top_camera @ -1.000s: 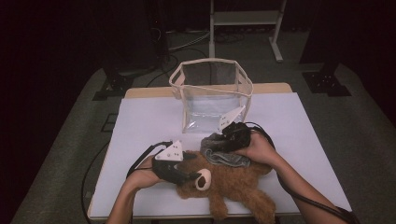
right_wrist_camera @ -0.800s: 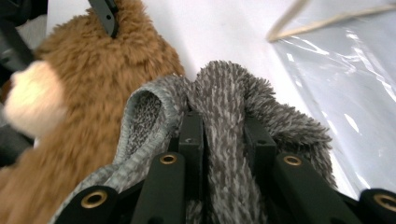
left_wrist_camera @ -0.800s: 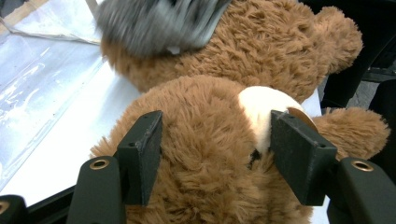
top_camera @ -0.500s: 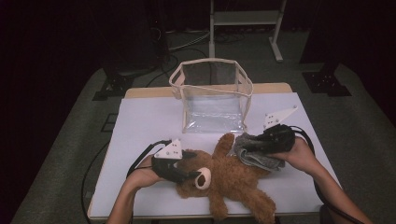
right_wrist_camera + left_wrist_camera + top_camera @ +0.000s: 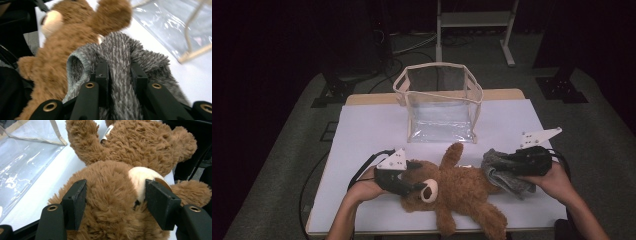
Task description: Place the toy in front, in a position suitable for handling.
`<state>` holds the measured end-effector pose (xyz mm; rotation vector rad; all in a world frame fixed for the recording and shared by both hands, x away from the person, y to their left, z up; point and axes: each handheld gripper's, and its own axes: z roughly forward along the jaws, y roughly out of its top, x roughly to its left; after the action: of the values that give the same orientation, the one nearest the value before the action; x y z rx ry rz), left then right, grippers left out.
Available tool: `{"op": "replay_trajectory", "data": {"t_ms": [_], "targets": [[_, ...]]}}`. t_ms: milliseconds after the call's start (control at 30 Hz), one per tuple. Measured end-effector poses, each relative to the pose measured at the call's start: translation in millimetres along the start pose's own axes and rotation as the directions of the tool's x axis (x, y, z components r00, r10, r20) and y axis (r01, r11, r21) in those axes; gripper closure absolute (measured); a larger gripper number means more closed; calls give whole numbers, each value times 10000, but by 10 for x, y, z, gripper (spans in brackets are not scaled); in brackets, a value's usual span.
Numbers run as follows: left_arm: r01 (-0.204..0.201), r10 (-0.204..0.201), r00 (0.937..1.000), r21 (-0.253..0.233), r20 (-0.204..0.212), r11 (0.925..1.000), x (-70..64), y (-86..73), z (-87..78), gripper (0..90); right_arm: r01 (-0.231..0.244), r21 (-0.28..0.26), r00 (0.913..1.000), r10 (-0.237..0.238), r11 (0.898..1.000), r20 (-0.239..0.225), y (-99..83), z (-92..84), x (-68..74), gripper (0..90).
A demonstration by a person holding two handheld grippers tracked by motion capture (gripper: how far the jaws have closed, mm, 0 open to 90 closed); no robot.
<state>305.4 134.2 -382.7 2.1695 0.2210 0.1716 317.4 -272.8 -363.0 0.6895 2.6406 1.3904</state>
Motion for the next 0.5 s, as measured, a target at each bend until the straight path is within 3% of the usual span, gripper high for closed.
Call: {"op": "replay_trajectory", "data": {"t_ms": [167, 267, 400, 500], "targets": [[-1, 0, 9999, -95, -122, 10000, 13, -6, -3, 351, 681, 64, 9963, -676, 9977, -532, 206, 235, 170, 723], [16, -18, 9999, -116, -160, 9999, 30, -13, -5, 346, 1122, -98, 9879, -1126, 9936, -1067, 317, 415, 312, 722], [-21, 16, 9997, -198, -250, 9998, 58, -25, -10, 331, 1403, -243, 9821, -1423, 9898, -1233, 339, 479, 433, 722], [17, -26, 9995, -264, -330, 9997, 70, -30, -11, 330, 1328, -240, 9840, -1347, 9909, -1163, 290, 441, 446, 722]]}}
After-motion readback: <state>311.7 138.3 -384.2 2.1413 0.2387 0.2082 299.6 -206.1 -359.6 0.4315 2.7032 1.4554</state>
